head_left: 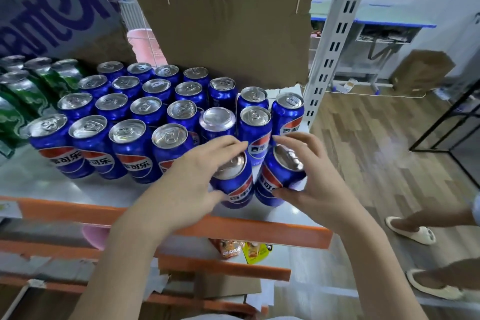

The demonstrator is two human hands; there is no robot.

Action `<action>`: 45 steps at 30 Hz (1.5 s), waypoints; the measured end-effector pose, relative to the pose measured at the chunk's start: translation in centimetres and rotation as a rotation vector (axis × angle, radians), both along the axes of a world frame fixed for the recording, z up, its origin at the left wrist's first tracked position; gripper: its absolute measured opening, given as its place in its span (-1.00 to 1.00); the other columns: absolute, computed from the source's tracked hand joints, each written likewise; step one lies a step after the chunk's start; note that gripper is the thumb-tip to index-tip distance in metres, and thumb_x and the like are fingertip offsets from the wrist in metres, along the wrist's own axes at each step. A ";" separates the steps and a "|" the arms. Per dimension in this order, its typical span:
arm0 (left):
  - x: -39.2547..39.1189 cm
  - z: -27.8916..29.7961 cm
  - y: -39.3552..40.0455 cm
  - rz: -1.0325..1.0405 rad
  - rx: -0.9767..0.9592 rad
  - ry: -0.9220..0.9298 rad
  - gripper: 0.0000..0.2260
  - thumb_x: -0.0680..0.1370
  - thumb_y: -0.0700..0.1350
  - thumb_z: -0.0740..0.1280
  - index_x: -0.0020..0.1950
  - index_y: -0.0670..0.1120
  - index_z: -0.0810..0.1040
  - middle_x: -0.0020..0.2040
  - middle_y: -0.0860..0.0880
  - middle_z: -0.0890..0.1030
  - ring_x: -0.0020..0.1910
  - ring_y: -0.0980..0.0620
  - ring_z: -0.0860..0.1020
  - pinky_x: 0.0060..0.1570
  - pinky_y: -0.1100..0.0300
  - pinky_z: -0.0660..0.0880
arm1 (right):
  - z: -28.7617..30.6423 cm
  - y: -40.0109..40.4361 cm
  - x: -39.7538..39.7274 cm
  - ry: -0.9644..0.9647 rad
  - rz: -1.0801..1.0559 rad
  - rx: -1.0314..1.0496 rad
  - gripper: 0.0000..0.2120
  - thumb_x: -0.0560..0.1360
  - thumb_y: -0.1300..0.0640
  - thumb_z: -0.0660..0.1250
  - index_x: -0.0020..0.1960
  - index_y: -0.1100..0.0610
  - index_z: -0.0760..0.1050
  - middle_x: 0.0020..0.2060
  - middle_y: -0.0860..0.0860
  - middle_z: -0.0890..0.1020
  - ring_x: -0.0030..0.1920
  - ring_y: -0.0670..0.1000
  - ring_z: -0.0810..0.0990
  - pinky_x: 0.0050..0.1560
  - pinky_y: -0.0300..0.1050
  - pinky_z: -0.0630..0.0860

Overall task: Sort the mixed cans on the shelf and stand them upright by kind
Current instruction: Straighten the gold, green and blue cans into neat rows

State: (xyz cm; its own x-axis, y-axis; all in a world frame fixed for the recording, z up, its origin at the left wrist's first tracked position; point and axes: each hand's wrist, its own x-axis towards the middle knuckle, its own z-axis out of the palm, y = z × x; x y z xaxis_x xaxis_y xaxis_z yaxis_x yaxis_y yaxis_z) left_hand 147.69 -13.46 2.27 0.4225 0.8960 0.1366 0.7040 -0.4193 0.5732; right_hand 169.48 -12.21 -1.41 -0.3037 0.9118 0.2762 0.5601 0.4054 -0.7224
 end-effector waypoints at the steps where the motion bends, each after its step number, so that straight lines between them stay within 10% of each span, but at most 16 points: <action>1: 0.2 0.1 0.4 -0.038 -0.019 0.033 -0.28 0.39 -0.37 0.40 0.41 0.17 0.31 0.19 0.49 0.30 0.24 0.44 0.28 0.19 0.47 0.31 | 0.2 0.3 -0.3 -0.088 0.035 0.015 -0.26 0.26 0.39 0.50 0.32 -0.06 0.36 0.23 -0.16 0.31 0.21 -0.27 0.32 0.12 -0.59 0.23; 9: 0.9 -0.4 2.5 -0.009 0.057 0.276 -0.37 0.49 -0.04 0.38 0.49 0.14 0.18 0.53 0.11 0.00 0.46 0.18 -0.07 0.43 0.13 0.09 | 1.9 1.5 -0.7 -0.225 0.122 -0.012 -0.55 0.40 0.25 0.43 0.23 0.00 0.43 0.26 -0.26 0.32 0.30 -0.30 0.17 0.23 -0.57 0.11; 13: 1.6 -1.3 1.5 0.164 0.161 0.137 -0.39 0.37 0.21 0.41 0.38 0.11 0.38 0.42 0.09 0.24 0.38 0.11 0.15 0.29 0.22 0.18 | 0.9 0.6 -1.3 -0.075 0.004 -0.006 -0.44 0.40 0.15 0.46 0.32 -0.04 0.33 0.38 -0.18 0.22 0.36 -0.33 0.15 0.24 -0.51 0.18; 20: 1.0 -1.9 0.7 0.239 0.175 0.063 -0.46 0.44 0.02 0.43 0.40 0.00 0.40 0.34 0.11 0.41 0.28 0.13 0.29 0.16 0.46 0.06 | -1.7 -0.4 -1.3 -0.050 -0.190 -0.040 -0.21 0.36 0.18 0.50 0.46 -0.03 0.15 0.20 -0.14 0.29 0.09 -0.35 0.26 0.04 -0.66 0.20; 26: 0.1 -1.2 1.0 0.153 0.189 0.206 -0.49 0.53 0.01 0.32 0.46 0.03 0.29 0.45 0.10 0.28 0.34 0.12 0.20 0.27 0.34 0.06 | -1.8 0.0 -1.7 -0.029 -0.131 -0.038 -0.20 0.39 0.18 0.49 0.33 -0.32 0.07 0.18 -0.21 0.31 0.14 -0.36 0.32 0.10 -0.60 0.26; 45: -2.4 -0.4 2.5 0.142 0.104 0.257 -0.48 0.52 0.00 0.33 0.46 0.08 0.26 0.47 0.14 0.21 0.41 0.10 0.13 0.35 0.21 0.06 | -1.1 0.5 -3.2 -0.037 -0.005 -0.088 -0.21 0.39 -0.06 0.45 0.44 -0.21 0.02 0.29 -0.20 0.26 0.20 -0.47 0.23 0.11 -0.63 0.16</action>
State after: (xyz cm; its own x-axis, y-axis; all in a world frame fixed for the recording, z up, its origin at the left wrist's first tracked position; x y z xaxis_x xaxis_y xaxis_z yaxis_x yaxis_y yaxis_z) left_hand 145.33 -10.93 1.85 0.3262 0.9356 0.1351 0.8764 -0.3529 0.3277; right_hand 166.24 -11.70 -2.52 -0.3075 0.9337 0.1833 0.5888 0.3380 -0.7342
